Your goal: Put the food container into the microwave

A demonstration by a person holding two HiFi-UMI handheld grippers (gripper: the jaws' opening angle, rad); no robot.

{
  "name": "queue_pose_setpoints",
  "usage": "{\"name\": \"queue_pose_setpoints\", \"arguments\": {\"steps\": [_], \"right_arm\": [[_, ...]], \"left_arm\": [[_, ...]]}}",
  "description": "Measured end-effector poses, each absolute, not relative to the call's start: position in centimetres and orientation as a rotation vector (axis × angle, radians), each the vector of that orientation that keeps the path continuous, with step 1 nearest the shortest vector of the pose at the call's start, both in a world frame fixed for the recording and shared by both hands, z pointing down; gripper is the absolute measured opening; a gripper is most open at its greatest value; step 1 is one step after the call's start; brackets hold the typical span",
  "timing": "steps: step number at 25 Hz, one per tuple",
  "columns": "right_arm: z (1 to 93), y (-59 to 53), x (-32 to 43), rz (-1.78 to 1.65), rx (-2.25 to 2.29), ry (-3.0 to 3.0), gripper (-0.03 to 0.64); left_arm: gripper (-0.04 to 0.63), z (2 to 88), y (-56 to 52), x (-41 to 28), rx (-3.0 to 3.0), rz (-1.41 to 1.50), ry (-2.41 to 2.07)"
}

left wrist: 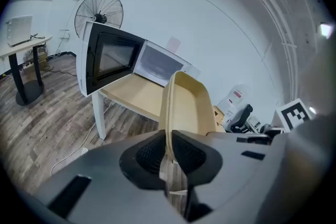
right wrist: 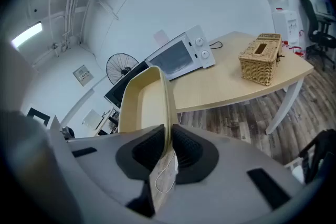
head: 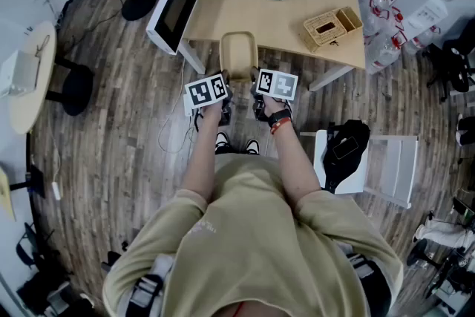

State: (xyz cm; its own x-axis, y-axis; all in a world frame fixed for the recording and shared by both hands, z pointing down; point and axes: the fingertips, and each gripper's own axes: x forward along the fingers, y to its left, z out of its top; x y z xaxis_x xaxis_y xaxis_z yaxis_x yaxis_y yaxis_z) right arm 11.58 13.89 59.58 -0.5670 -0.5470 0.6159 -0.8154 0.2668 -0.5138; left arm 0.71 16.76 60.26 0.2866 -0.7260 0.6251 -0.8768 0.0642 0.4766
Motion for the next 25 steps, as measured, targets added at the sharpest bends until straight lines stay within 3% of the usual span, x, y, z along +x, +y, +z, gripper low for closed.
{"name": "queue_pose_setpoints", "arguments": {"steps": [9,25], "right_arm": [[60.3,14.8,13.0,1.182,1.222,-2.239,0.063],[61.2,6.8,11.2,1.227,1.237,-2.237,0.071]], "left_arm": [[0.057,61.2,18.1,2.3,1.662,0.195,-1.476],[0.057,62.2,9.8,0.3,1.646,0.146,-1.459]]}}
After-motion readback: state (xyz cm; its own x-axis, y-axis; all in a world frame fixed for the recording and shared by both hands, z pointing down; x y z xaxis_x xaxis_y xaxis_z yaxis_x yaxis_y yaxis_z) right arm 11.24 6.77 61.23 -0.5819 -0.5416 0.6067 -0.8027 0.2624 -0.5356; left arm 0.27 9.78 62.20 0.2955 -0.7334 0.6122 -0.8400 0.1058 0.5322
